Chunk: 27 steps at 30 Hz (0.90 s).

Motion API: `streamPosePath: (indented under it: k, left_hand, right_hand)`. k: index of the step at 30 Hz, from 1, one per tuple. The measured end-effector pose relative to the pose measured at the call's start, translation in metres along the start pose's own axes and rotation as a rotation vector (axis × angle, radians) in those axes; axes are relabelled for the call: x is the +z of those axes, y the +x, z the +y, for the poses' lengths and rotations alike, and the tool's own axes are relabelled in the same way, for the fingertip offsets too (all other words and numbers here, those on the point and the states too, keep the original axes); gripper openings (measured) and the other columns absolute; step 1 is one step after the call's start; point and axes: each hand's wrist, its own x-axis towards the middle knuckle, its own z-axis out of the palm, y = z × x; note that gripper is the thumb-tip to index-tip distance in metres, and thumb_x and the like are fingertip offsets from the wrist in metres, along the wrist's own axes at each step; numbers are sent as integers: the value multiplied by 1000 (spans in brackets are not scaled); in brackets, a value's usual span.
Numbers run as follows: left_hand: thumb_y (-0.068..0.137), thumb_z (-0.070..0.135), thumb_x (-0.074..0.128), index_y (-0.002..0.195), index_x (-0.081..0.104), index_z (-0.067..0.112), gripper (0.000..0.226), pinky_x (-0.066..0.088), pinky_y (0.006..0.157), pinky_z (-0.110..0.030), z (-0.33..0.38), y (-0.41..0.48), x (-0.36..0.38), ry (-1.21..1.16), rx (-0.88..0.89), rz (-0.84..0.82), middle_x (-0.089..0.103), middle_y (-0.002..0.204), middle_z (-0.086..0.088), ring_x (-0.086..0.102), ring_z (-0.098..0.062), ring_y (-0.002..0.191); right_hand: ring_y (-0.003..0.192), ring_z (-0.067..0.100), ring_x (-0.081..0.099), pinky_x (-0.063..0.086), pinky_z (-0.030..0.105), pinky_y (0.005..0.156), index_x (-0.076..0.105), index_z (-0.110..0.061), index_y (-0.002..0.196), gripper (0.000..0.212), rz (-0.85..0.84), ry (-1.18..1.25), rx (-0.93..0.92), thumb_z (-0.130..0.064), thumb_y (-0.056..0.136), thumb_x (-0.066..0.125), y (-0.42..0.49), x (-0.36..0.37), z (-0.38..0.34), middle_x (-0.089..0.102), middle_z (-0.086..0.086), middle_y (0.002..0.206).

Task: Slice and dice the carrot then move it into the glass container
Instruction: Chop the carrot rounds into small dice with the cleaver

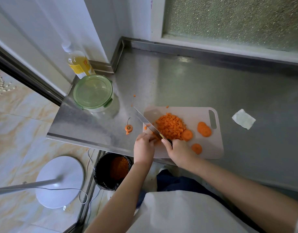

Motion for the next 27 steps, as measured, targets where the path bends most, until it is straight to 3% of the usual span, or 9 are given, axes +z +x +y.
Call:
streamPosePath:
  k: [5, 9, 15, 19, 23, 27]
  left_hand:
    - [82, -3, 59, 83, 73, 1, 15, 34, 67, -14, 0, 1, 1, -12, -8, -14, 64, 85, -10, 50, -15, 78]
    - [82, -3, 57, 86, 74, 5, 19, 34, 66, 0, 1, -1, -2, -24, -15, -24, 63, 86, -6, 52, -14, 79]
    - [82, -1, 61, 88, 73, 8, 17, 31, 67, -7, 3, -2, -3, -15, 4, -7, 65, 85, -6, 52, -14, 78]
    - [81, -1, 62, 86, 71, 8, 13, 31, 68, 0, 1, -4, -3, -7, 46, 8, 66, 83, -6, 52, -12, 77]
    - [88, 10, 59, 94, 68, 10, 11, 30, 67, -12, -1, -6, -2, 13, 47, -1, 61, 86, -4, 53, -19, 85]
    - [85, 22, 65, 104, 63, 9, 24, 31, 76, -17, -3, -10, 1, 66, 16, -32, 51, 94, -2, 44, -17, 97]
  right_hand:
    - [77, 33, 62, 51, 40, 70, 58, -6, 77, 58, 19, -16, -17, -54, 97, 31, 2, 1, -1, 65, 18, 84]
    - [81, 34, 63, 48, 36, 67, 63, 0, 88, 60, 54, -37, -64, -50, 99, 32, 6, 6, -10, 67, 19, 88]
    - [76, 31, 62, 46, 36, 63, 59, -5, 79, 55, 36, 55, -70, -49, 99, 33, 11, 4, -6, 64, 16, 77]
    - [75, 31, 59, 38, 30, 59, 60, -4, 79, 55, 19, 123, -4, -47, 100, 33, 16, -2, -4, 59, 13, 73]
    - [68, 25, 53, 33, 30, 57, 46, -16, 61, 52, 8, 116, 2, -47, 100, 32, 16, -7, -2, 49, 2, 61]
    - [69, 24, 50, 29, 29, 51, 47, -14, 62, 52, 16, 148, 9, -46, 100, 33, 14, -11, -1, 48, 3, 61]
